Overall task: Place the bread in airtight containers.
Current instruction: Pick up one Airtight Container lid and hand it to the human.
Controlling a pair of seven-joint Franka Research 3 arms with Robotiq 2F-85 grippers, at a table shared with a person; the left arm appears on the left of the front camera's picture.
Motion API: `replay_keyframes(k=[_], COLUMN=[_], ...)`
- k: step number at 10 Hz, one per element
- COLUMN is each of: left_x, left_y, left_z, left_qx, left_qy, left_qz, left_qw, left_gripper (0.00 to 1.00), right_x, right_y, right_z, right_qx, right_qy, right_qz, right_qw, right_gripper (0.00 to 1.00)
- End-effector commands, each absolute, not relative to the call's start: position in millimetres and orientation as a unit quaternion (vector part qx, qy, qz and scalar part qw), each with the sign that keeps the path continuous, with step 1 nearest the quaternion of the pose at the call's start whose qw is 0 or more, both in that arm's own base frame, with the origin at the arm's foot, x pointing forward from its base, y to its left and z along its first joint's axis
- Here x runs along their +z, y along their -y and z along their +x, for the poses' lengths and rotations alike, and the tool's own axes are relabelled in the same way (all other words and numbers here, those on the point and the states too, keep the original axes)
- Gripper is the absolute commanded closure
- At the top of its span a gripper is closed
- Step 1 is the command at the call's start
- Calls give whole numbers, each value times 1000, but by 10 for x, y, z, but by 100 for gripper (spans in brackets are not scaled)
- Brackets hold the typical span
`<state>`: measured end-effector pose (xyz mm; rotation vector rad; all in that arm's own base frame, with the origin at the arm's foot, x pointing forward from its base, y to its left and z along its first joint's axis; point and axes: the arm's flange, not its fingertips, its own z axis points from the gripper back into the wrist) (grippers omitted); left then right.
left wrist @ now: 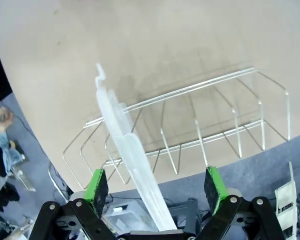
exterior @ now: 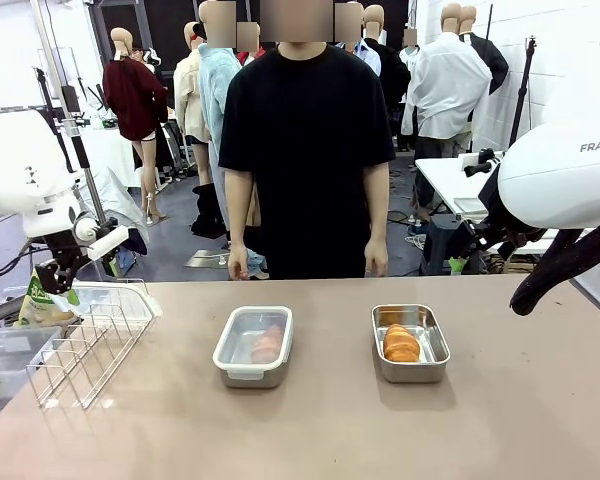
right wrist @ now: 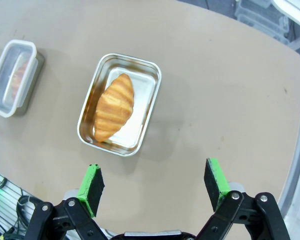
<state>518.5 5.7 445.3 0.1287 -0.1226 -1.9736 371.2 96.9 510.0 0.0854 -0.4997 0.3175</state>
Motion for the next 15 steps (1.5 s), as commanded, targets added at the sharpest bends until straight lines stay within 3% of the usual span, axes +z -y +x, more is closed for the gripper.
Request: replay_keyframes(k=[1, 5, 6, 10, 11, 15], left_x=[4417, 4241, 4228, 4253, 4250, 4260], left_y=[-60, -117, -126, -137, -138, -142], left_z=[5278, 5368, 5374, 5368, 5368, 5377], left_qx=[-811, -792, -793, -794, -794, -793], left_qy=[57, 67, 68, 67, 67, 61], left_qz=[74, 58, 57, 58, 56, 32], left_qw=[578, 604, 602, 601, 602, 606], left_gripper=[0, 0, 6, 86, 100, 100], right_x=[5100, 5100, 5100, 5100, 5100, 5100], right_y=[-968, -968, -968, -968, -968, -968], right_z=[3708, 3708, 3708, 3708, 3708, 3708], right_qx=[157, 157, 157, 157, 157, 157], right_qy=[245, 245, 245, 245, 245, 245], right_qz=[42, 42, 42, 42, 42, 42], right_qw=[956, 956, 956, 956, 956, 956], right_gripper=[0, 0, 0, 0, 0, 0])
